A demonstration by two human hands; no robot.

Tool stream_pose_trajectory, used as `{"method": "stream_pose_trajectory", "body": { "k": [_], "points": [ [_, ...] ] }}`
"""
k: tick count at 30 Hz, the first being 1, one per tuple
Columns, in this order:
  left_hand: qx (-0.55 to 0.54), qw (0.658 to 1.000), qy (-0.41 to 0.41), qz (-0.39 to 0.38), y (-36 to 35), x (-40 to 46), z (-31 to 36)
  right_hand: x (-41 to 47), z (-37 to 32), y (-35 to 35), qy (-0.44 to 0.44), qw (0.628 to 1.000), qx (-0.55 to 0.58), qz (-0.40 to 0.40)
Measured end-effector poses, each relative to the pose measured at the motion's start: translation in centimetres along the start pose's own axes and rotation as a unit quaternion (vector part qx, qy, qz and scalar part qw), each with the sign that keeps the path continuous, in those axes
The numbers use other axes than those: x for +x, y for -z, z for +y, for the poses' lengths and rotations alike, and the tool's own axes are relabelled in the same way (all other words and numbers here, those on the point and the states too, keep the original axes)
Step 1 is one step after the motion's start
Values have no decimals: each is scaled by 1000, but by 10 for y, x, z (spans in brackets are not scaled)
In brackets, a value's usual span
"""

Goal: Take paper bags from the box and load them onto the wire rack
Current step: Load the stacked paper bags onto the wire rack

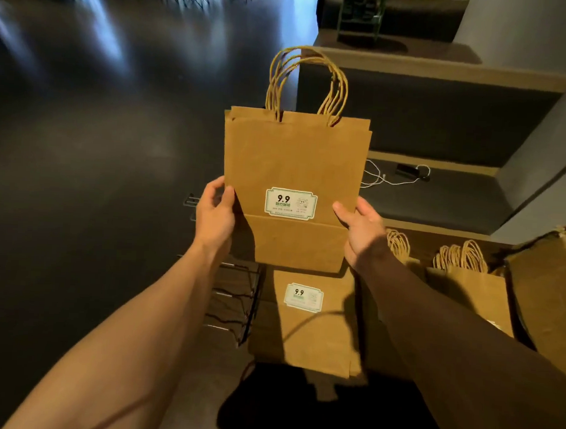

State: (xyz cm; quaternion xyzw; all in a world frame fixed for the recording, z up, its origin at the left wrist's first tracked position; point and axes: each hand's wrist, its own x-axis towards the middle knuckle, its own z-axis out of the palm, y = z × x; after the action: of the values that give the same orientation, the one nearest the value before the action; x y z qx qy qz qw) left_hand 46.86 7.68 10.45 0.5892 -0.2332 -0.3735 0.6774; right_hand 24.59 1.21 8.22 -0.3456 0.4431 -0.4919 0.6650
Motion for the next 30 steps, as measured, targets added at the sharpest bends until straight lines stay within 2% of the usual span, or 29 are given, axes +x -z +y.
{"method": "stream_pose_trajectory", "body": {
  "k": [5,8,12,15,18,24,30],
  "points": [
    [-29,999,39,18,47,11,6,2,18,-37,-4,999,-27,-38],
    [-26,998,56,9,74,17,3,-4,19,-59,3,996,-83,-15],
    [0,999,35,17,98,30,-2,-5,31,-81,19,987,-158,29],
    [36,999,18,17,112,40,-5,-8,46,-91,42,977,-205,32],
    [42,999,22,10,122,48,-8,-14,57,-97,34,977,-208,40],
    [47,993,107,17,136,50,-29,-24,79,-101,-21,980,-199,5],
    [48,991,121,28,139,55,-40,-28,92,-110,-39,976,-211,-33]
  ]
}}
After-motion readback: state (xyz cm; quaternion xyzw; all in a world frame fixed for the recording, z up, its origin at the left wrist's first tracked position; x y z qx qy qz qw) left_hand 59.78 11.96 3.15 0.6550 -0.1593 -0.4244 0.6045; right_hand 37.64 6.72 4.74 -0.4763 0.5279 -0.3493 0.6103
